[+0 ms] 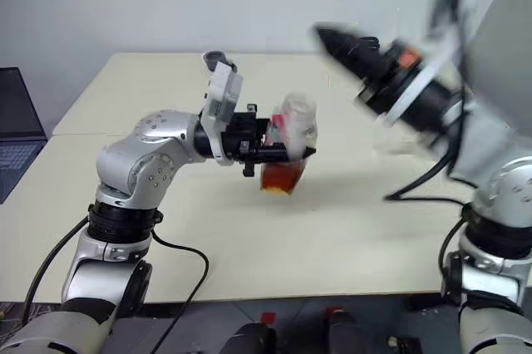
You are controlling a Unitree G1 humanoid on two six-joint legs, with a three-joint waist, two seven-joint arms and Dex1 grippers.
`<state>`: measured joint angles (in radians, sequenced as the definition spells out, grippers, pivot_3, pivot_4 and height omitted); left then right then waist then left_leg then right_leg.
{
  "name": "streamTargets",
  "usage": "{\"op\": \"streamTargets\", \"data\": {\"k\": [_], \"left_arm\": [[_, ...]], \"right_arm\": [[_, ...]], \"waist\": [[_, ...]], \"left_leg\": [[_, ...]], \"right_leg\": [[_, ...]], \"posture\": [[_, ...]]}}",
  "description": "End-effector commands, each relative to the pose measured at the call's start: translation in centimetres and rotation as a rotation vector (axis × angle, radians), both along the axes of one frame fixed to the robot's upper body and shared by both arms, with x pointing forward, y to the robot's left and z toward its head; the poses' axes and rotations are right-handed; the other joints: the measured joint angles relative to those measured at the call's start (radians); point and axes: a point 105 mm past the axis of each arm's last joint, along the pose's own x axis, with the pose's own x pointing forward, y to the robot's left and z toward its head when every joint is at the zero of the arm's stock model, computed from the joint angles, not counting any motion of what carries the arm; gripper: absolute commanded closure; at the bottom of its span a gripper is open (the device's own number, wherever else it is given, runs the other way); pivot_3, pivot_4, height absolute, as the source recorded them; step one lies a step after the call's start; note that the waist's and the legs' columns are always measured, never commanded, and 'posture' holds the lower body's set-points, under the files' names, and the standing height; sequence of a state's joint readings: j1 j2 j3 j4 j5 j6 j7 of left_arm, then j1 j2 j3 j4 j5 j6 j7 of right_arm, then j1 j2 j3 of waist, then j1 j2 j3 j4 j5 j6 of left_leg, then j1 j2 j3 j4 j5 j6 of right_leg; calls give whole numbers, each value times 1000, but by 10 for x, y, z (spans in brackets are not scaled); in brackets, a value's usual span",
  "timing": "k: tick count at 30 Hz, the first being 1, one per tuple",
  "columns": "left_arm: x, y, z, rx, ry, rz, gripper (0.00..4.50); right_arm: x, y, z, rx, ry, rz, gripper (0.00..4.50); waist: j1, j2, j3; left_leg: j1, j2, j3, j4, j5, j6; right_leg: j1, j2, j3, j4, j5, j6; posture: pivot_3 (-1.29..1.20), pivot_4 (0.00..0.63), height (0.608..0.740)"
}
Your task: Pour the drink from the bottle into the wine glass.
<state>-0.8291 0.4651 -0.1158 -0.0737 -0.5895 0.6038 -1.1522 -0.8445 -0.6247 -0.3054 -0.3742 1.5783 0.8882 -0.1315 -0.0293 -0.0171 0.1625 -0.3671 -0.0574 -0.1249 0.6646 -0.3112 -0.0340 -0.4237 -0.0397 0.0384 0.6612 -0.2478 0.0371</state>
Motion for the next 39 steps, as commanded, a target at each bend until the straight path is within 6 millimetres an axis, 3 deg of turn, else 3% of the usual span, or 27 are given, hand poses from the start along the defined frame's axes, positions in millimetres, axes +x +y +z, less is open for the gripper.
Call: {"op": "streamTargets", "data": {"k": [1,4,11,23,39], "left_arm": [[-10,-4,15,-25,-77,-41,2768],[-10,-4,16,-29,-80,-40,2768],[-11,-3,14,-32,-78,-34,2768],[-6,-1,15,-36,-80,-2,2768],[45,20,23,-166,-96,424,2768]], "right_arm": [[-13,18,9,-124,-138,21,2679],[-9,20,19,-171,-214,-26,2679],[3,3,-18,-346,-235,-135,2679],[-6,10,-27,-375,-267,-102,2679],[-20,20,-38,-413,-265,33,2679]], "waist": [[-3,0,0],[-7,0,0],[4,0,0],[0,0,0],[1,0,0]], "left_leg": [[0,0,0,0,0,0],[1,0,2,0,0,0],[0,0,1,1,0,0],[1,0,2,0,0,0],[1,0,1,0,0,0]], "right_leg": [[0,0,0,0,0,0],[-1,0,1,2,0,0],[2,0,0,-1,0,1],[1,0,0,0,0,1],[1,0,0,0,0,1]], "posture": [[0,150,740],[0,150,740],[0,150,740],[0,150,740],[0,150,740]]}}
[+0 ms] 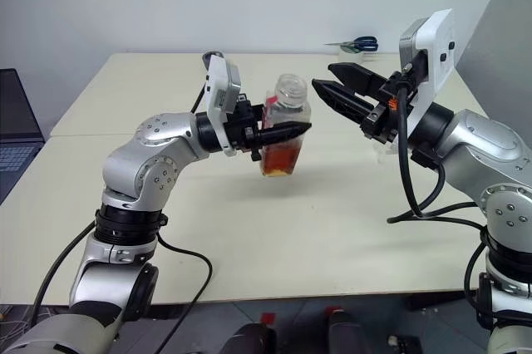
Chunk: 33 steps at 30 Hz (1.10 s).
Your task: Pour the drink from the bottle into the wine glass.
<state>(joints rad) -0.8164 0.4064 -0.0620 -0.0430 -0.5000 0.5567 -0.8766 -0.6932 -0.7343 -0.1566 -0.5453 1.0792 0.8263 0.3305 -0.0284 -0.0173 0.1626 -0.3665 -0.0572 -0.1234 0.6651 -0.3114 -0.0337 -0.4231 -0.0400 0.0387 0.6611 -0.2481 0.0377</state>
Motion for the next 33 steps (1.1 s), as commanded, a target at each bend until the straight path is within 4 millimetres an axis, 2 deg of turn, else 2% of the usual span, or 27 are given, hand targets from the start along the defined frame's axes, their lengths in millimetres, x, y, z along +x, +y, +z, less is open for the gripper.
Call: {"op": "streamTargets", "data": {"k": [1,4,10,13,18,22,27,33], "left_arm": [[9,12,16,-65,-66,110,2768],[25,23,17,-90,-82,253,2768],[49,48,19,-171,-85,496,2768],[59,63,15,-200,-80,612,2768],[78,101,1,-216,-107,863,2768],[89,125,-6,-262,-119,990,2768],[98,149,-22,-238,-149,1121,2768],[103,166,-39,-185,-194,1176,2768]], "right_arm": [[-10,1,9,12,-28,50,2679],[-17,8,6,-7,-13,119,2133],[-21,15,6,-24,-17,169,70],[-22,19,3,-39,-16,189,24],[-15,23,-7,-65,-29,165,24],[-7,28,-23,-103,-27,149,24],[-5,36,-32,-99,-39,157,24],[-2,39,-39,-98,-58,140,24]], "waist": [[0,0,0],[0,0,0],[1,0,0],[2,0,0],[2,0,0],[5,0,0],[5,-1,0],[5,-1,0]], "left_leg": [[0,0,0,0,0,0],[0,0,0,0,0,0],[0,0,0,0,0,0],[0,0,0,0,0,0],[1,0,0,0,0,0],[0,-1,0,0,0,0],[-1,-1,0,0,0,0],[-1,-2,0,0,0,0]], "right_leg": [[0,0,0,0,0,0],[0,0,0,0,0,0],[0,0,0,0,0,0],[0,0,0,0,0,0],[0,-1,0,0,0,0],[-1,-1,-1,0,0,0],[-1,-2,-1,0,0,0],[-2,-2,-1,1,0,0]], "posture": [[0,150,740],[0,150,740],[0,150,740],[0,150,740],[0,150,740],[0,150,740],[0,150,740],[0,150,740]]}}
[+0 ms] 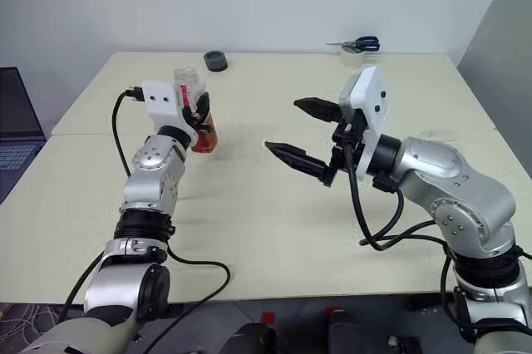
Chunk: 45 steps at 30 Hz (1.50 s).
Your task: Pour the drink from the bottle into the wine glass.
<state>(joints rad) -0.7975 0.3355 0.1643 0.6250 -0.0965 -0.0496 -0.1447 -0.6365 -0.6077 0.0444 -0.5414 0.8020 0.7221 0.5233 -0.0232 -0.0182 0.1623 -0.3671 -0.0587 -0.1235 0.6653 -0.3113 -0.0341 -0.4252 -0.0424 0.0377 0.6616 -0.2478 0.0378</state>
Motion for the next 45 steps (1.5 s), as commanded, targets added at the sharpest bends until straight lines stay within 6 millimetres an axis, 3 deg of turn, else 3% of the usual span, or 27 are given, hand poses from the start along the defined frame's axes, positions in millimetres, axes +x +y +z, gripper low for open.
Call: {"op": "streamTargets", "data": {"k": [1,6,16,45], "left_arm": [[0,10,20,40,-103,31,2768],[3,17,11,80,-104,34,2768],[2,28,-27,-7,-11,70,2768],[-61,11,-98,-114,176,83,2768]], "right_arm": [[-2,1,6,20,-52,-4,24],[-1,2,6,32,-58,-15,24],[-1,0,6,26,-65,-34,24],[-2,-10,8,14,-76,-70,24]], "waist": [[0,0,0],[0,0,0],[-3,-1,-1],[-4,0,-9]], "left_leg": [[0,0,0,0,0,0],[0,0,0,0,0,0],[0,-1,0,0,0,0],[4,0,1,0,0,0]], "right_leg": [[0,0,0,0,0,0],[0,0,0,0,0,0],[0,-1,0,1,0,0],[3,-1,1,1,0,0]], "posture": [[0,150,740],[0,150,740],[0,150,740],[0,150,740]]}}
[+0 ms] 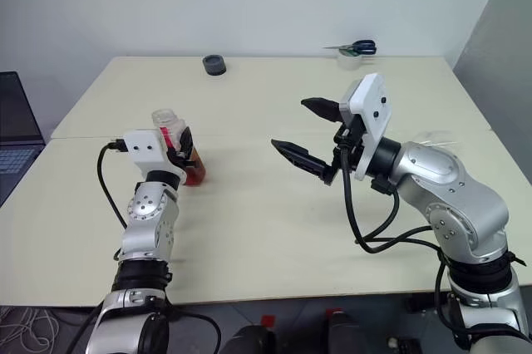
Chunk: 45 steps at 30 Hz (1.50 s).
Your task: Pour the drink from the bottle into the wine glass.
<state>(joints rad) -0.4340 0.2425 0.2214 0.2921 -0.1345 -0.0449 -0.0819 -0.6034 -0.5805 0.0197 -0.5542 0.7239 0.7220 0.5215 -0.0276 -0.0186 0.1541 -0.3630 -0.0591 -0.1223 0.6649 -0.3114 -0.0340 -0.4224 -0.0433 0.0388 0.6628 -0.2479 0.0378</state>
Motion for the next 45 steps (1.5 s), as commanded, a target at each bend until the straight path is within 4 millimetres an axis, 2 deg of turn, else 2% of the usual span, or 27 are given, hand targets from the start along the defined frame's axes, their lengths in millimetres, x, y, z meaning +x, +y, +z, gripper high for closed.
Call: {"op": "streamTargets", "data": {"k": [1,9,13,16,20,24,36,43,44,45], "left_arm": [[-9,-7,-43,-15,164,-16,2768],[-25,-16,-58,-26,224,-33,2768],[-28,-17,-59,-18,229,-34,2768],[-23,-11,-48,-12,196,-20,2768],[0,8,-8,-2,79,8,2768],[20,13,7,-14,34,-13,2768],[50,7,21,-27,-12,-79,2768],[52,7,12,-7,15,-78,2768],[52,7,11,-8,16,-78,2115],[52,7,10,-11,17,-81,1880]], "right_arm": [[-7,-3,12,9,-56,-3,24],[-6,-4,13,10,-53,-7,24],[-5,-5,14,9,-57,-11,24],[-5,-4,15,11,-61,-11,24],[-2,-2,15,8,-79,-14,24],[0,-1,17,14,-85,-18,24],[4,0,20,27,-100,-28,24],[5,-1,19,22,-104,-38,24],[5,-1,19,22,-104,-38,0],[4,-1,19,21,-104,-39,0]], "waist": [[0,1,-1],[1,4,-7],[1,7,-13],[1,8,-14],[5,8,-14],[4,7,-14],[5,6,-13],[3,6,-13],[3,6,-13],[3,6,-13]], "left_leg": [[0,0,0,0,0,0],[1,0,0,0,0,0],[1,0,0,0,0,0],[1,0,0,0,0,0],[2,0,-1,0,0,1],[2,1,-2,0,0,1],[0,0,-4,0,0,1],[0,0,-4,0,0,1],[0,0,-4,0,0,1],[0,0,-4,0,0,1]], "right_leg": [[0,0,0,0,0,0],[1,0,0,0,0,0],[2,0,0,-1,0,0],[2,0,0,-1,0,0],[3,1,-1,0,0,0],[3,3,-2,1,0,0],[2,2,-2,0,0,0],[1,2,-2,0,0,0],[1,2,-2,0,0,0],[1,2,-2,0,0,0]], "posture": [[0,150,740],[0,150,740],[0,150,740],[0,150,740],[0,150,740],[0,150,740],[0,150,740],[0,150,740],[0,150,740],[0,150,740]]}}
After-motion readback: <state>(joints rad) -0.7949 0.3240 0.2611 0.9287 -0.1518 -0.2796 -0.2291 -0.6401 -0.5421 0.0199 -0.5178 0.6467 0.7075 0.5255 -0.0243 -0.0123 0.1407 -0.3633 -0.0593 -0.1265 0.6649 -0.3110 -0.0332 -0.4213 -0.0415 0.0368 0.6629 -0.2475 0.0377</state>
